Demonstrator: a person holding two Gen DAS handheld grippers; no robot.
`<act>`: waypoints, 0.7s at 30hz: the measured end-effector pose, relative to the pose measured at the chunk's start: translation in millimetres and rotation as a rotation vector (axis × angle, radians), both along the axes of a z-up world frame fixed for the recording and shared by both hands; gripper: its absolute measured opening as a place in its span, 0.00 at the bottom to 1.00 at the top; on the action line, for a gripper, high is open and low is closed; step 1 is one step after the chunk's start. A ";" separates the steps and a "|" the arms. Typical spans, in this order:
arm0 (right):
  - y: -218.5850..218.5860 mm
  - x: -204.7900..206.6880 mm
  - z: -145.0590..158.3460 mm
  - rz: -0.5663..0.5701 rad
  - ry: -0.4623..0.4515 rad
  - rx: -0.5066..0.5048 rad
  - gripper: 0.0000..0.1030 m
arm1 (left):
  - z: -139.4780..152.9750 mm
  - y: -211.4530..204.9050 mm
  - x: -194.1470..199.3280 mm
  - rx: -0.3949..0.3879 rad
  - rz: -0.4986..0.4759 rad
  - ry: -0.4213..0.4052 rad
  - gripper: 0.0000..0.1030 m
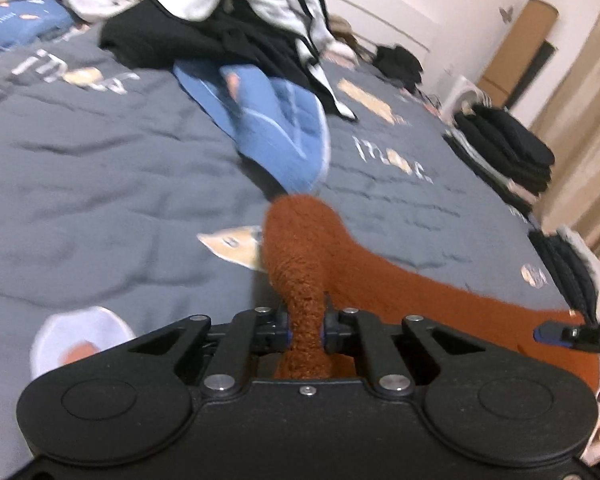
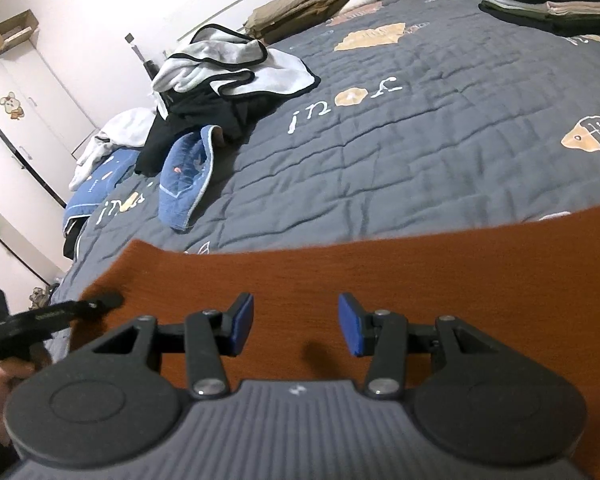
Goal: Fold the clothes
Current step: 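Grasp the rust-brown garment edge with the left gripper and lift it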
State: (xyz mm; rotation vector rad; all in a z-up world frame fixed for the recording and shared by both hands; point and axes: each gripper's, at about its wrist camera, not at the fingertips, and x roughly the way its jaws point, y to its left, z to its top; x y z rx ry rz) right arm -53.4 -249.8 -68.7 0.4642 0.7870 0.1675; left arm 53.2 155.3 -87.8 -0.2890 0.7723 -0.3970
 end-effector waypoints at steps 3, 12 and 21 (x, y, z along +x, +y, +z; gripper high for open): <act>5.7 2.7 -0.2 0.003 0.004 -0.005 0.45 | 11.8 22.3 -3.1 0.027 0.052 -0.032 0.10; 39.2 13.7 -1.7 0.061 0.006 -0.007 0.45 | 47.9 146.7 -28.7 0.120 0.390 -0.108 0.10; 51.7 23.1 9.6 0.086 -0.016 -0.037 0.45 | 58.1 225.2 -58.8 0.343 0.667 -0.106 0.13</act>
